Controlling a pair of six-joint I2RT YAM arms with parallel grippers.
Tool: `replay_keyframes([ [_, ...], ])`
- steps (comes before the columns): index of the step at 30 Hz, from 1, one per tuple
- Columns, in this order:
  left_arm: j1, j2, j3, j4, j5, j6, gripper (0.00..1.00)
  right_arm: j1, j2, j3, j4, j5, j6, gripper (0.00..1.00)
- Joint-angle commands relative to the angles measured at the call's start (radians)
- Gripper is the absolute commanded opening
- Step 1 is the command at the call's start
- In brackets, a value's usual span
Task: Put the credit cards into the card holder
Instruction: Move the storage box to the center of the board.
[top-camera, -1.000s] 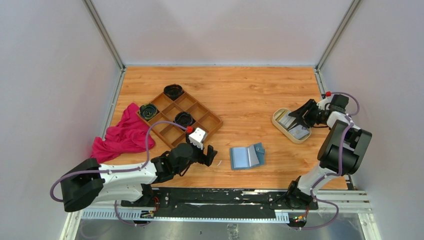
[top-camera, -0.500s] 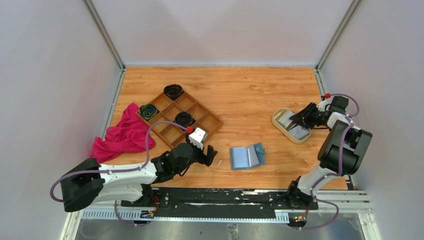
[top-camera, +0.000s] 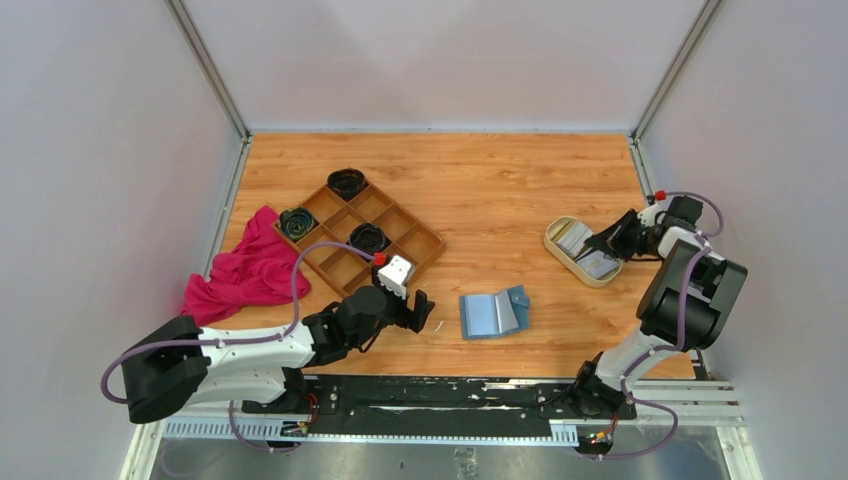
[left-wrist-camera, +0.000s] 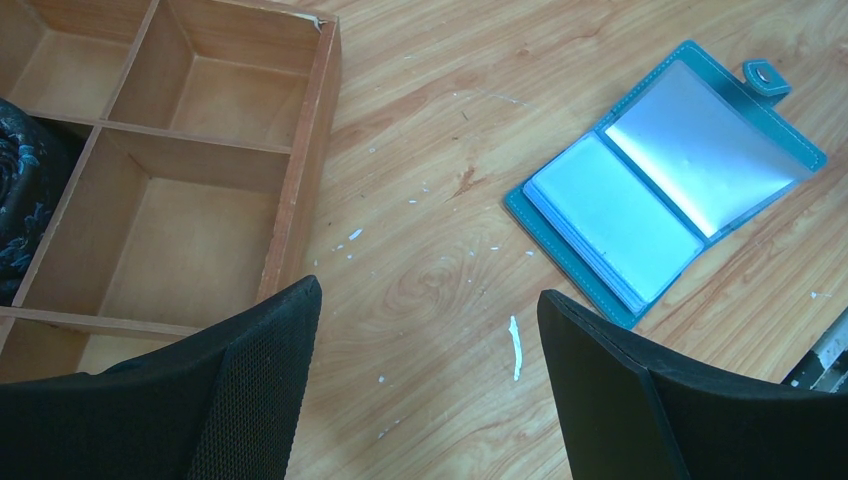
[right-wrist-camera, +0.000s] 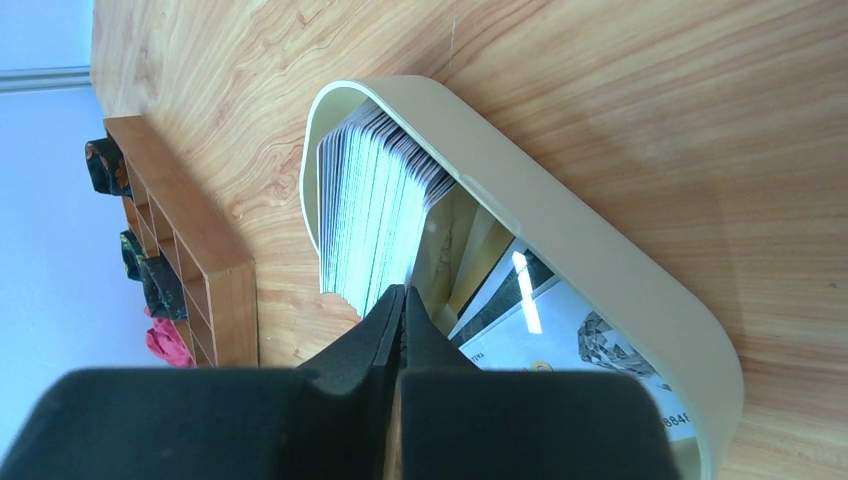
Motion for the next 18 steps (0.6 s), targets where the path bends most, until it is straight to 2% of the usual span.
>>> replay_keyframes([
  [1,-0.001,0.013,0.025,0.014,-0.021,-0.005,0.84,-0.025,0.015,-0.017,-0.03,-0.019,-0.02,0.0],
  [18,-0.001,0.024,0.033,0.013,-0.014,-0.002,0.84,-0.117,0.009,-0.012,-0.124,-0.089,-0.132,0.01],
])
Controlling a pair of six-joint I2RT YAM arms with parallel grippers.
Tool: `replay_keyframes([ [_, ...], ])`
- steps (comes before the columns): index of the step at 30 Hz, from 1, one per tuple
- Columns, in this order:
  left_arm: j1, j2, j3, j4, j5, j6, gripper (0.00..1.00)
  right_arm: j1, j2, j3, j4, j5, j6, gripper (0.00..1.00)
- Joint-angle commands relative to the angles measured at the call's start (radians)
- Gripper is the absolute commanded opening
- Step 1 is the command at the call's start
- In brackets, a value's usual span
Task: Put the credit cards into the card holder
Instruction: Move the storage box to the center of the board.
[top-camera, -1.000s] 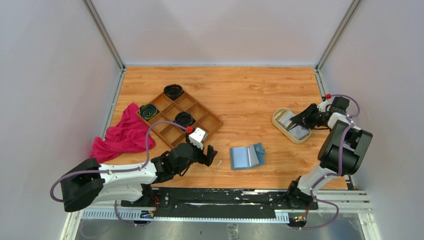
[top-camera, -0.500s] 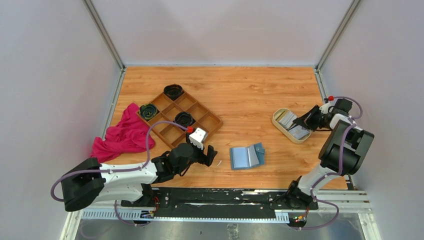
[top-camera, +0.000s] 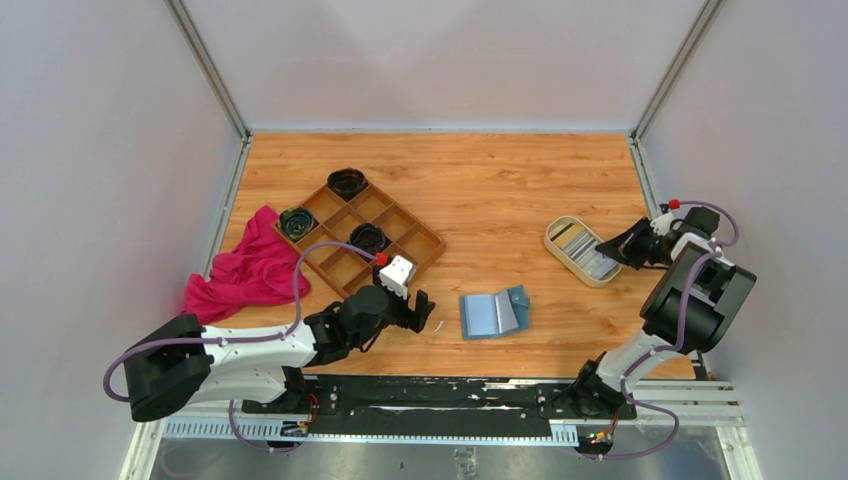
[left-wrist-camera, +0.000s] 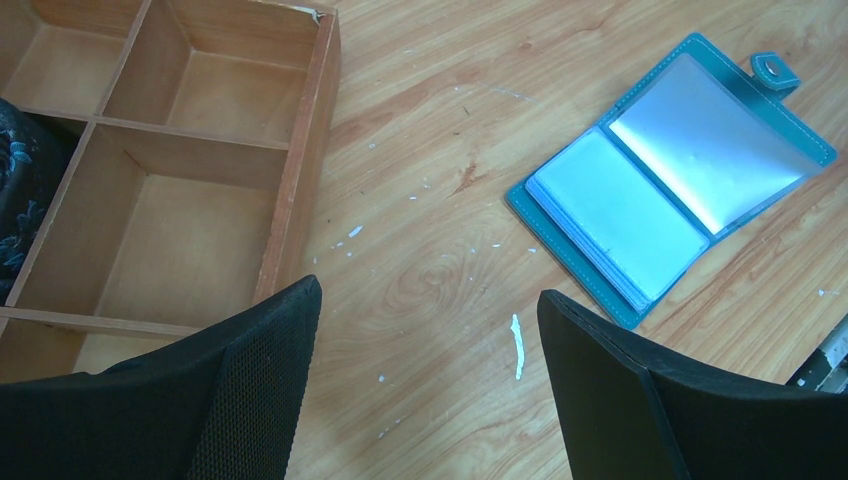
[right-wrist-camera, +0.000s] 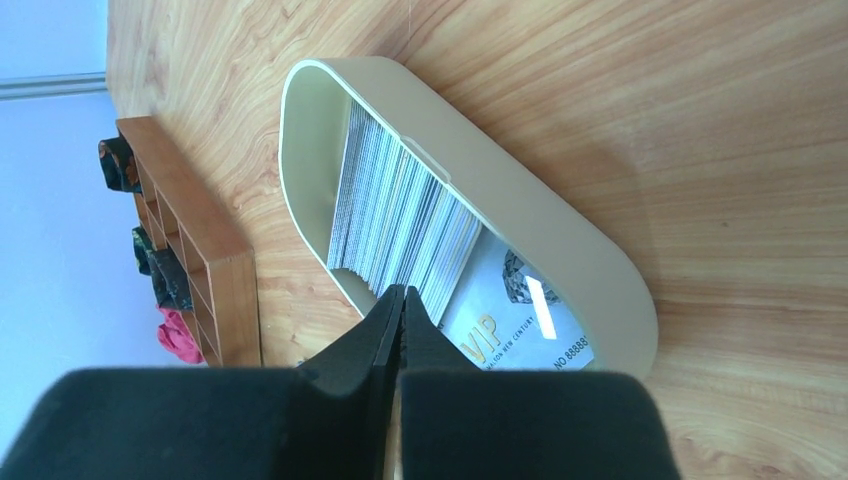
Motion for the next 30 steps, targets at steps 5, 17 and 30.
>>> replay_keyframes([
  [5,-0.001,0.007,0.029,0.014,-0.015,-0.002,0.84,-0.015,0.035,0.002,-0.084,-0.027,-0.054,0.24],
  [17,0.0,0.004,0.028,0.014,-0.017,-0.003,0.84,-0.015,0.062,0.007,-0.09,-0.004,-0.042,0.44],
  [30,-0.001,0.012,0.031,0.013,-0.015,-0.002,0.85,0.029,0.135,0.046,-0.041,-0.023,-0.007,0.44],
])
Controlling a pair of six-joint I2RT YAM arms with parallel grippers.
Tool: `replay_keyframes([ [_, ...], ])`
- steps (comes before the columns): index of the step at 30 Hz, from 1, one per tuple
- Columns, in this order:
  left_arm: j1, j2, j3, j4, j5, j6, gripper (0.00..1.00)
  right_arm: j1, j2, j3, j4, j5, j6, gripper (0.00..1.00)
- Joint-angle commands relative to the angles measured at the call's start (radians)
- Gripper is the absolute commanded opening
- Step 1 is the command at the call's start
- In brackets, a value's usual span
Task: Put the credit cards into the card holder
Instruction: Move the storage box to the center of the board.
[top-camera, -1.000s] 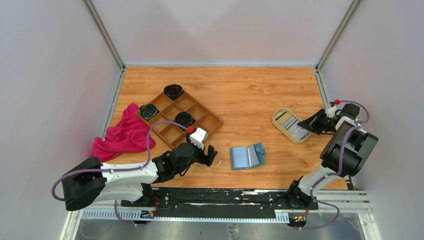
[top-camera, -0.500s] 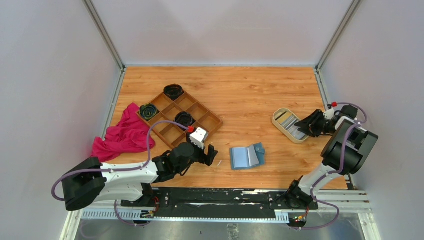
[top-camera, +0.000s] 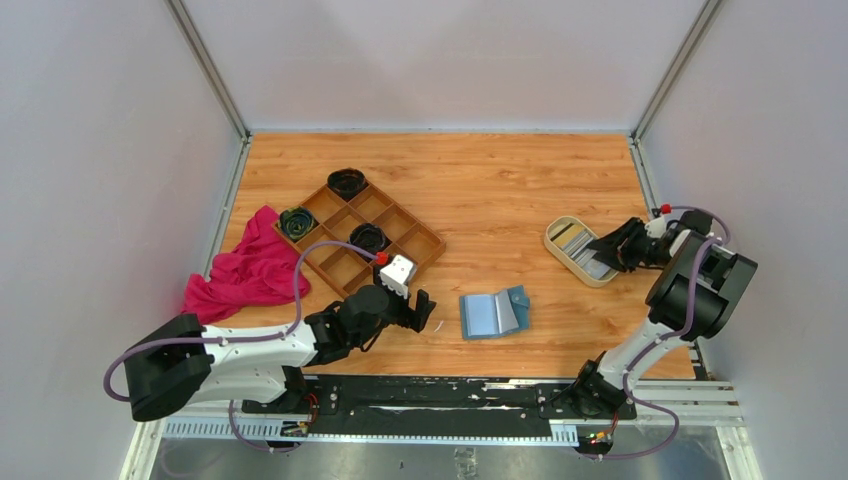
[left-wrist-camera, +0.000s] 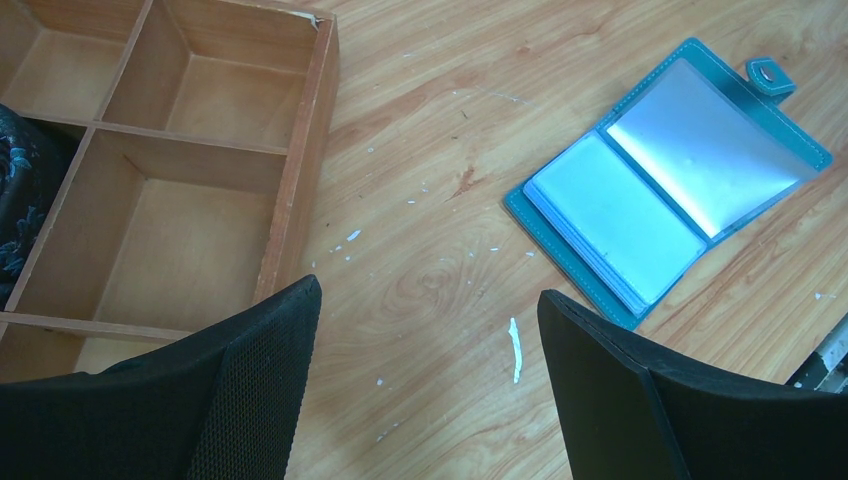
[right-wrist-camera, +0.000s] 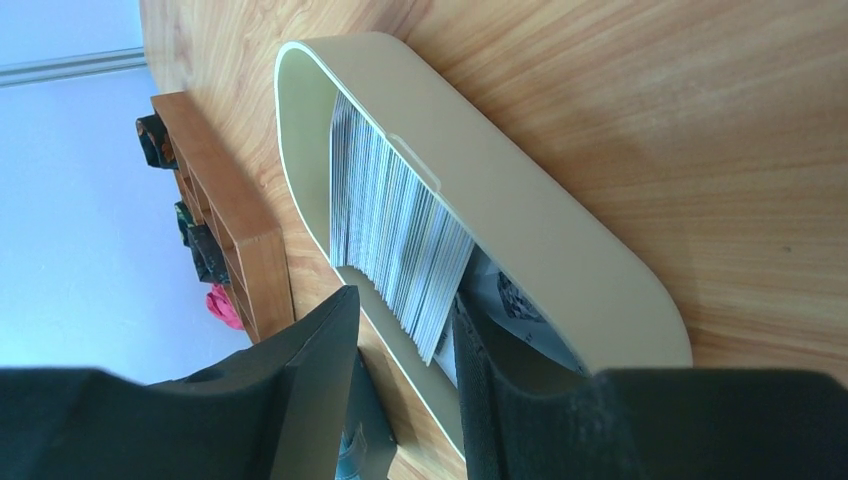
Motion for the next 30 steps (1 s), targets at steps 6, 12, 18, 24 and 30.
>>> replay_keyframes([
  [6,-0.001,0.011,0.024,0.013,-0.017,-0.003,0.85,0.061,0.052,0.041,0.022,0.074,0.013,0.44],
  [12,-0.001,0.021,0.03,0.013,-0.013,-0.001,0.85,0.081,0.044,0.049,0.032,0.057,0.017,0.44],
  [18,-0.001,0.019,0.028,0.013,-0.015,-0.003,0.85,0.116,0.029,0.061,0.043,0.081,0.029,0.43],
  [24,-0.002,0.018,0.028,0.013,-0.015,-0.002,0.85,0.162,0.059,0.102,0.05,0.137,0.049,0.44],
  [30,-0.001,0.028,0.034,0.013,-0.015,-0.001,0.85,0.177,0.085,0.117,0.056,0.132,0.058,0.45],
])
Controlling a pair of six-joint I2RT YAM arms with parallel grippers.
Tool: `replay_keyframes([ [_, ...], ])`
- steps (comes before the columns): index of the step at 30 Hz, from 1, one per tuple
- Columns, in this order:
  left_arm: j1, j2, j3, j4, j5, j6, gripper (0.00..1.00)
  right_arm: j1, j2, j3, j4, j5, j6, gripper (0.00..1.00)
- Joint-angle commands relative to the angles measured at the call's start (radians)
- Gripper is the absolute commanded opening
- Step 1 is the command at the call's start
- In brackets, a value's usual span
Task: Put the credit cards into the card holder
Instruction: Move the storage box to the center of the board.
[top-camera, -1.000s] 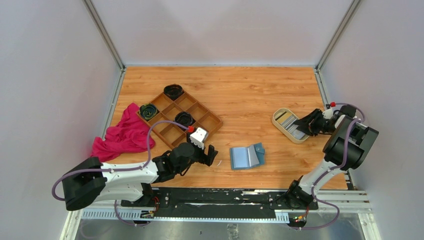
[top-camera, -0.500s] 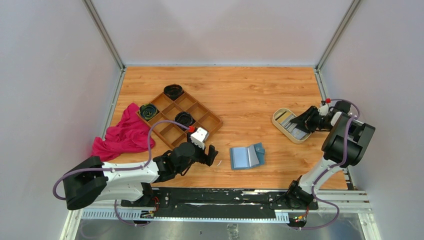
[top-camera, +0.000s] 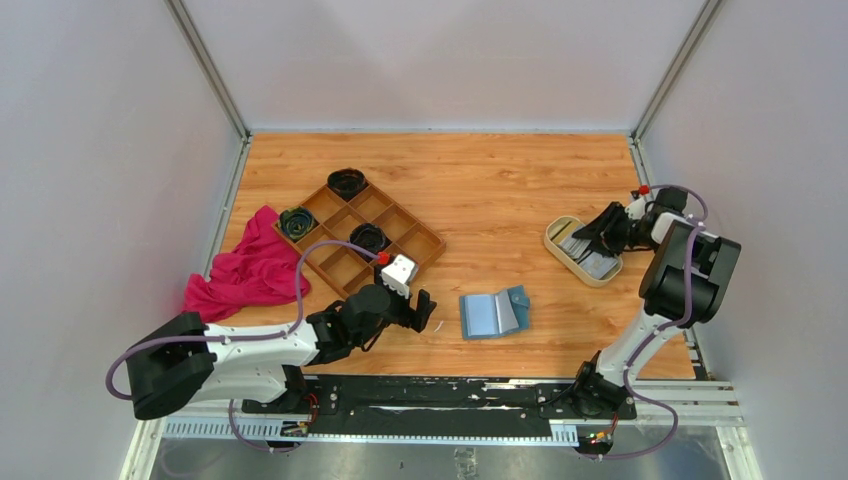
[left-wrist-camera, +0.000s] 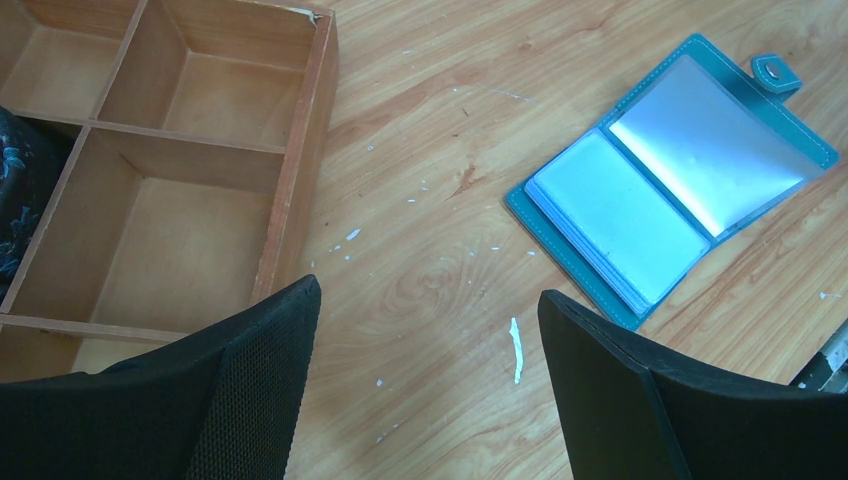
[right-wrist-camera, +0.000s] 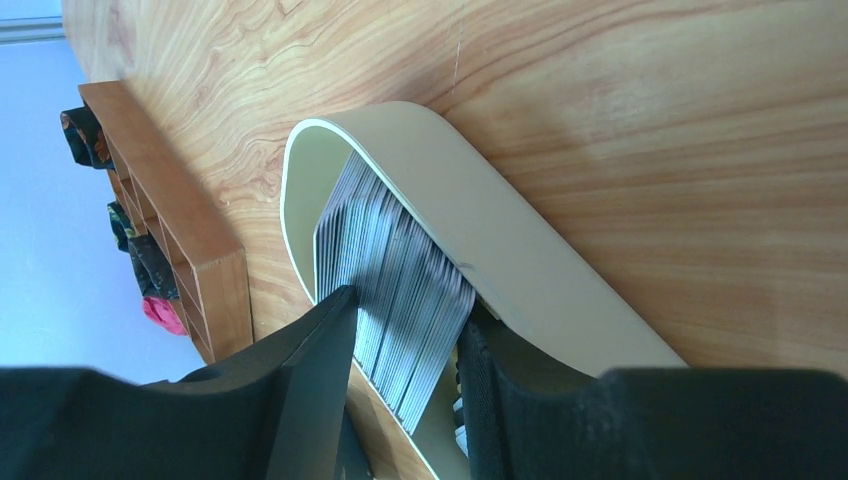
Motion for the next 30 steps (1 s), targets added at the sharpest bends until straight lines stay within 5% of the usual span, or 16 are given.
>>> replay_keyframes([
  [1,-0.001,0.015,0.03,0.013,-0.015,-0.001,0.85,0.018,0.02,0.017,0.008,0.008,0.011,0.45],
  [17,-0.002,0.018,0.031,0.013,-0.017,-0.001,0.85,0.006,-0.094,-0.017,0.008,-0.026,0.005,0.41],
  [30,-0.001,0.021,0.033,0.013,-0.015,-0.001,0.85,0.012,0.015,0.005,-0.025,0.007,-0.01,0.43],
])
